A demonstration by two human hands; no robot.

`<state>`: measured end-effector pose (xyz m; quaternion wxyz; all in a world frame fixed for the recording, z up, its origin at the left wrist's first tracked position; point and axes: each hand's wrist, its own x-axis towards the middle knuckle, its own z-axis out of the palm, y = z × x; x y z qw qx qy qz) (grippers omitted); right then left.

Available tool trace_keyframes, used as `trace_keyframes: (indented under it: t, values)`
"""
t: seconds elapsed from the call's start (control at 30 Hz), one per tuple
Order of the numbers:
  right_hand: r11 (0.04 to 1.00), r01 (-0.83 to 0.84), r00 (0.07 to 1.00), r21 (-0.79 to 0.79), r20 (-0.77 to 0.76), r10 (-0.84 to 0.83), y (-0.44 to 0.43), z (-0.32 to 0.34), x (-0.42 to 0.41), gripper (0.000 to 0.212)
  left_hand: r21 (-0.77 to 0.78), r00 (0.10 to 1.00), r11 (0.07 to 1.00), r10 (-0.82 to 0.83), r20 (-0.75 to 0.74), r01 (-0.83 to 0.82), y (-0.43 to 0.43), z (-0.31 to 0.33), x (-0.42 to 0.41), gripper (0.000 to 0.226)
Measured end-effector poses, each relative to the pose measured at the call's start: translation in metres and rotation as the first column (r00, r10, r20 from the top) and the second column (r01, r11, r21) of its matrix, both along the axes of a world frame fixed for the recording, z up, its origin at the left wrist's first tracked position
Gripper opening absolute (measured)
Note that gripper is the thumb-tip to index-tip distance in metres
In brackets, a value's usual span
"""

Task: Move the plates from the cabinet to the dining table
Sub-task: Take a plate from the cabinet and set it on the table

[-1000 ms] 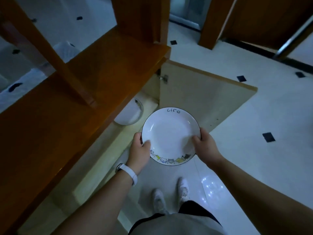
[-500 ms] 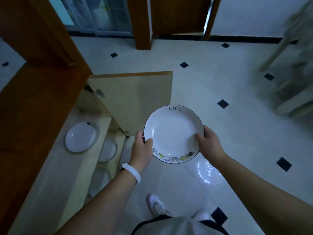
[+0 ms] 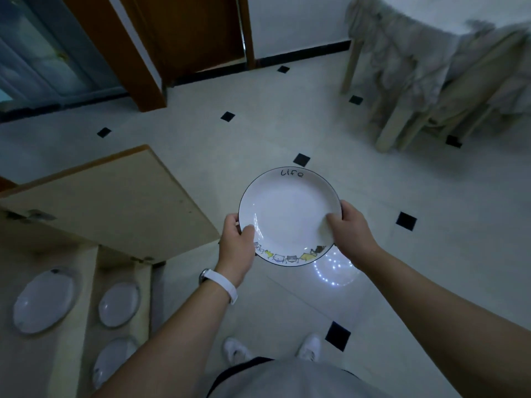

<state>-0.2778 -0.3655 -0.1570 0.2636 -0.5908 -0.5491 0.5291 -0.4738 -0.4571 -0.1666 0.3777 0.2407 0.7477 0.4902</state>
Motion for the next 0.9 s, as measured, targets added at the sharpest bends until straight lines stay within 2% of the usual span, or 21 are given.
trace_keyframes:
  t: [0.4, 0.47, 0.57, 0.77, 0.9]
  values:
    - [0.951, 0.308, 0.950, -0.017, -0.055, -0.309, 0.032, 0.017, 0.125, 0.013, 0.020, 0.960, 0.960, -0.278, 0.021, 0.278, 0.098, 0.021, 0.104, 0.015]
    - [0.935, 0.354, 0.933, -0.018, -0.068, -0.355, 0.038, 0.021, 0.135, 0.017, 0.025, 0.947, 0.947, -0.320, 0.033, 0.319, 0.115, 0.022, 0.114, 0.021]
    - [0.906, 0.421, 0.904, -0.047, -0.064, -0.423, 0.050, 0.019, 0.147, 0.010, 0.039, 0.925, 0.927, -0.374, 0.071, 0.372, 0.141, 0.023, 0.127, 0.023]
    - [0.859, 0.509, 0.857, -0.047, -0.060, -0.511, 0.096, 0.019, 0.156, 0.021, 0.084, 0.872, 0.883, -0.468, 0.141, 0.461, 0.210, 0.016, 0.140, 0.024]
    - [0.806, 0.591, 0.806, -0.026, -0.032, -0.591, 0.144, 0.022, 0.152, 0.020, 0.103, 0.829, 0.846, -0.534, 0.167, 0.523, 0.275, 0.011, 0.142, 0.026]
